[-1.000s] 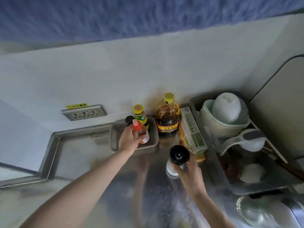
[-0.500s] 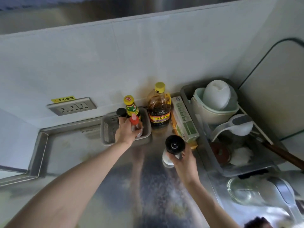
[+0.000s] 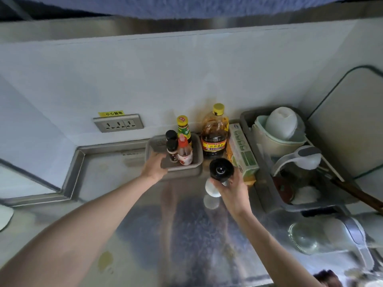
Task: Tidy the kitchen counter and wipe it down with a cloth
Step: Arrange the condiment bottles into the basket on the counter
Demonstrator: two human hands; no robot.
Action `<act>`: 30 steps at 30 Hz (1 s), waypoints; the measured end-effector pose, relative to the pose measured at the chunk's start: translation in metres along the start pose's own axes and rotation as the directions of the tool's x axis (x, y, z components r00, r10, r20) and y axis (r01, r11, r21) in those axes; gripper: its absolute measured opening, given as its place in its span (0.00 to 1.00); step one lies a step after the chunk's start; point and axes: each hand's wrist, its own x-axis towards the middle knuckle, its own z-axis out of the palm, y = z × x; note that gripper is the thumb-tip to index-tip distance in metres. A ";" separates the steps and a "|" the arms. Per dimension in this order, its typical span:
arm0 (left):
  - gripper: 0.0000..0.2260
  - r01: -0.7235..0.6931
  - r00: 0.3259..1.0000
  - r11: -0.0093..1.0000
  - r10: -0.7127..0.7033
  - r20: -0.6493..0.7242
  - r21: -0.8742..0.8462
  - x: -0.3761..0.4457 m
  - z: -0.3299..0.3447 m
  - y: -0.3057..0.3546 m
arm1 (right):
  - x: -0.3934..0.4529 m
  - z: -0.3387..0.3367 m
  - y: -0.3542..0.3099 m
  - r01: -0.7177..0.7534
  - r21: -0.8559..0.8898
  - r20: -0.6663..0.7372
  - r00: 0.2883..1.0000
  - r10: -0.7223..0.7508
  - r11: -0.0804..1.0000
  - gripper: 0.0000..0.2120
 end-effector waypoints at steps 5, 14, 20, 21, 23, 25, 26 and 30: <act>0.23 0.007 0.996 0.948 -0.037 0.087 0.317 -0.008 0.014 -0.041 | -0.001 0.022 -0.007 0.039 0.016 0.027 0.999 -0.040 0.999 0.31; 0.12 0.505 0.764 0.312 -0.596 0.248 -0.805 0.027 0.025 -0.041 | 0.009 0.027 0.020 0.005 0.062 -0.082 0.997 0.000 0.998 0.26; 0.04 0.472 0.780 0.100 -0.509 0.363 -0.876 0.032 0.026 -0.041 | -0.007 0.016 0.028 -0.002 0.108 -0.139 0.990 0.017 0.994 0.27; 0.04 0.471 0.777 0.087 -0.513 0.365 -0.878 0.024 0.025 -0.037 | -0.011 0.013 0.025 0.002 0.111 -0.141 0.990 0.013 0.994 0.27; 0.07 0.458 0.763 0.064 -0.540 0.355 -0.887 0.006 0.026 -0.031 | -0.017 0.008 0.019 0.012 0.109 -0.131 0.991 0.003 0.994 0.25; 0.11 0.441 0.767 0.088 -0.554 0.324 -0.893 -0.010 0.027 -0.031 | -0.022 0.004 0.012 0.022 0.119 -0.109 0.994 -0.009 0.993 0.25; 0.12 0.444 0.766 0.100 -0.558 0.319 -0.891 -0.018 0.027 -0.033 | -0.025 0.003 0.008 0.029 0.126 -0.100 0.995 -0.017 0.992 0.26; 0.13 0.494 0.757 0.141 -0.555 0.345 -0.858 -0.044 0.030 -0.054 | -0.033 0.004 -0.008 0.074 0.138 -0.054 0.996 -0.067 0.988 0.24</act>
